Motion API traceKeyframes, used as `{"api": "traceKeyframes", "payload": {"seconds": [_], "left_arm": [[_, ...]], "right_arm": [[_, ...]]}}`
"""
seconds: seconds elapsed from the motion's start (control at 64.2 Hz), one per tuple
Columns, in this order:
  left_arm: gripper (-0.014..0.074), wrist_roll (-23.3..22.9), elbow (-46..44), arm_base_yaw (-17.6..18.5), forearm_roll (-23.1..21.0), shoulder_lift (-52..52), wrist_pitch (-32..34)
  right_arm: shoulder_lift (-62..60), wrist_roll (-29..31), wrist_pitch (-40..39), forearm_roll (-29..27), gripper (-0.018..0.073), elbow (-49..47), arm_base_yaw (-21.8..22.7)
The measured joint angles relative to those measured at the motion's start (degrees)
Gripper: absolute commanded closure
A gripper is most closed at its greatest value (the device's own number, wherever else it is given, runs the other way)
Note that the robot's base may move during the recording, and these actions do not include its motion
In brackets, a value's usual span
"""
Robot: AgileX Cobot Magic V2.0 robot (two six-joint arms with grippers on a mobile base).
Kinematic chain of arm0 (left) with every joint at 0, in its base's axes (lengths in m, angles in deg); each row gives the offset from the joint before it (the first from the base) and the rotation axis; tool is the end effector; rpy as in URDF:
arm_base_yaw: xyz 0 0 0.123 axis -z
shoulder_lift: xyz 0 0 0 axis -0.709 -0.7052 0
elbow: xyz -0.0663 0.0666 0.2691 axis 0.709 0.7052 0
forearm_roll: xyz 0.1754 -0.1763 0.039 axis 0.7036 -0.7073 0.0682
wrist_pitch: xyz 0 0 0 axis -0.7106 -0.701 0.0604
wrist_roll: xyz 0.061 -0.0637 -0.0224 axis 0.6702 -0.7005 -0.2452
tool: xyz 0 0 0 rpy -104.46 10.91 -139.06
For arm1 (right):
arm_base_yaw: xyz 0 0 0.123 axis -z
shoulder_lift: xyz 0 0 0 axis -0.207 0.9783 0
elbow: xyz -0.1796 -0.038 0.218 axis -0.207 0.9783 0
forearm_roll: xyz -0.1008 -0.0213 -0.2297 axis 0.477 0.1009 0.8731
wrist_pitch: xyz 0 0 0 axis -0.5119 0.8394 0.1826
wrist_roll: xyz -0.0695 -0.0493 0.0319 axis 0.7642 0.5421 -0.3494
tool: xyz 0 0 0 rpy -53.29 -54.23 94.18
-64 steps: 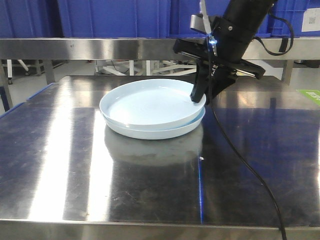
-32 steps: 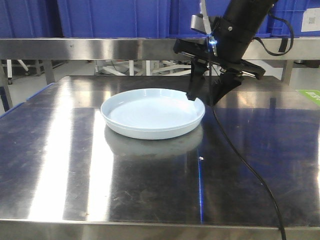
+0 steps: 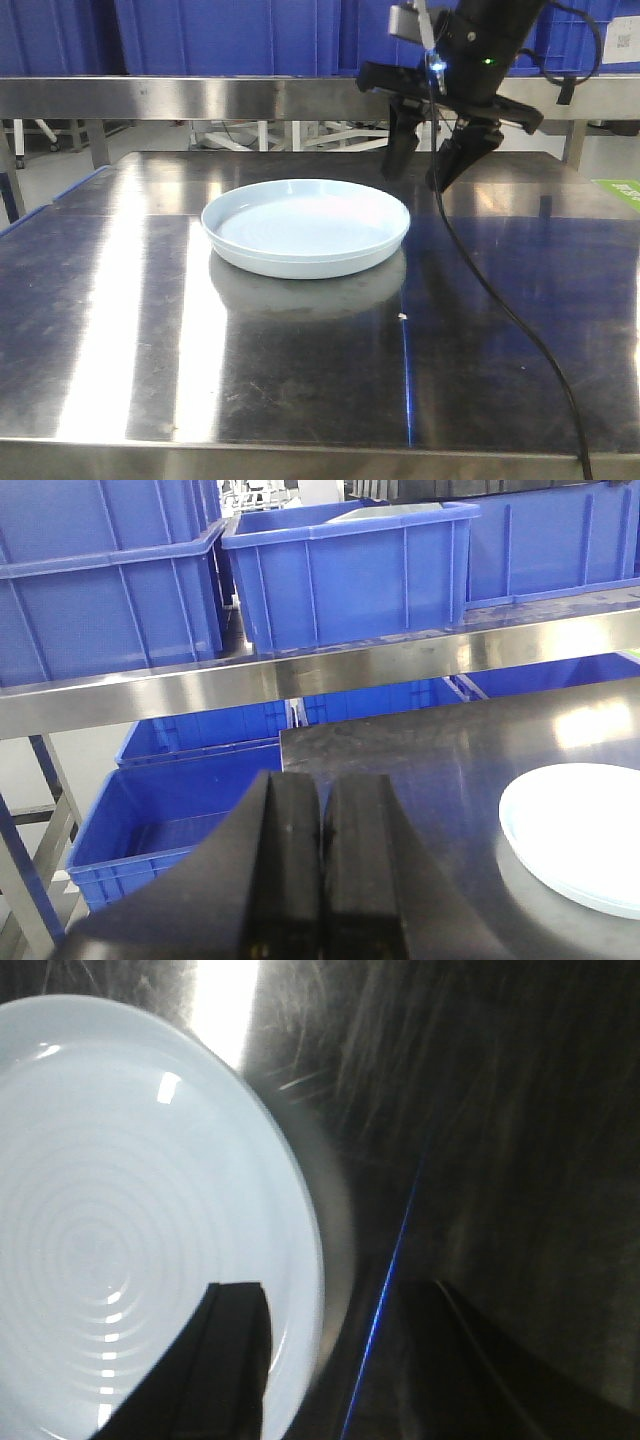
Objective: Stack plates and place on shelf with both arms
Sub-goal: 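Lower the right gripper onto the rim of the plate stack and grasp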
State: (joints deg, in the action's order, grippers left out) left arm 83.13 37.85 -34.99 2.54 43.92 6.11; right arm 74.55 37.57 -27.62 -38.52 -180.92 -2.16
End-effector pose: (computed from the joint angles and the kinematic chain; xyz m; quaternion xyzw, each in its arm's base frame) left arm 0.0785 -0.0143 0.3134 0.1088 0.7113 -0.0201 0.6941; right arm 0.4257 0.1291 0.2422 -0.0313 0.9737 0.1585 0.1609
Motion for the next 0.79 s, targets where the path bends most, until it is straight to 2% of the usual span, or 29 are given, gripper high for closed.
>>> {"api": "traceKeyframes", "payload": {"seconds": [0.794], "left_arm": [[0.0513, 0.0, 0.0, 0.0, 0.0, 0.0, 0.0]], "right_arm": [[3.58, -0.48, 0.77, -0.24, 0.0158, 0.32, -2.62]]}}
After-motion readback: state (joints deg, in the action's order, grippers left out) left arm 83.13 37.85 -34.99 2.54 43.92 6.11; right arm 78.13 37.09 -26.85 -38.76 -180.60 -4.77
